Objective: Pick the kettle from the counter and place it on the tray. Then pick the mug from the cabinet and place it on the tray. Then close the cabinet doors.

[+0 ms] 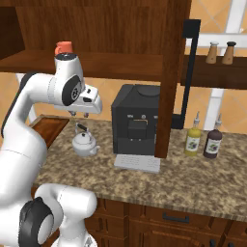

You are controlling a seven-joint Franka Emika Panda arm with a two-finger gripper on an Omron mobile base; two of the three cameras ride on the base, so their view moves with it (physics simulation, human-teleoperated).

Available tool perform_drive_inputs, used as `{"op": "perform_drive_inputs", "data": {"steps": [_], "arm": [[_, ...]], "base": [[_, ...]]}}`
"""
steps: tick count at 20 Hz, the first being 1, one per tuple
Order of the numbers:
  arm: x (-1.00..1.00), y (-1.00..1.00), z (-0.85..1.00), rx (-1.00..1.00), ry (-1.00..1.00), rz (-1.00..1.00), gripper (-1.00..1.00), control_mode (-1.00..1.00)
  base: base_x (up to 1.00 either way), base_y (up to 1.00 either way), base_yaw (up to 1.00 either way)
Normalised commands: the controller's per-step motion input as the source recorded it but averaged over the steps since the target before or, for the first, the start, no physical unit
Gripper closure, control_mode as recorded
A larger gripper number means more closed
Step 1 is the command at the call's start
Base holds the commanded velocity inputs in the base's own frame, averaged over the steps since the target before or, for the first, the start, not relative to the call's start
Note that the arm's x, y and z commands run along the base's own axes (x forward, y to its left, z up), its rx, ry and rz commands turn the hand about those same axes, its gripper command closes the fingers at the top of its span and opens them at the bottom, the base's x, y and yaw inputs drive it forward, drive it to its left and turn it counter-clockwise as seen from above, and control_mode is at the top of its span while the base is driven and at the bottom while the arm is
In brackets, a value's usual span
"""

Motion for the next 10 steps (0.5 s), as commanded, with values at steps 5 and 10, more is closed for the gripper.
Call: {"op": "perform_drive_inputs", "data": {"steps": [5,10], "arm": [[-0.16,0.05,0.0,0.0,-0.04,0.0,-1.0,-1.0],[-0.74,0.25,0.1,0.0,-0.59,0.0,-1.0,-1.0]], "base": [[0.0,0.0,0.0],[0.0,0.0,0.0]]}}
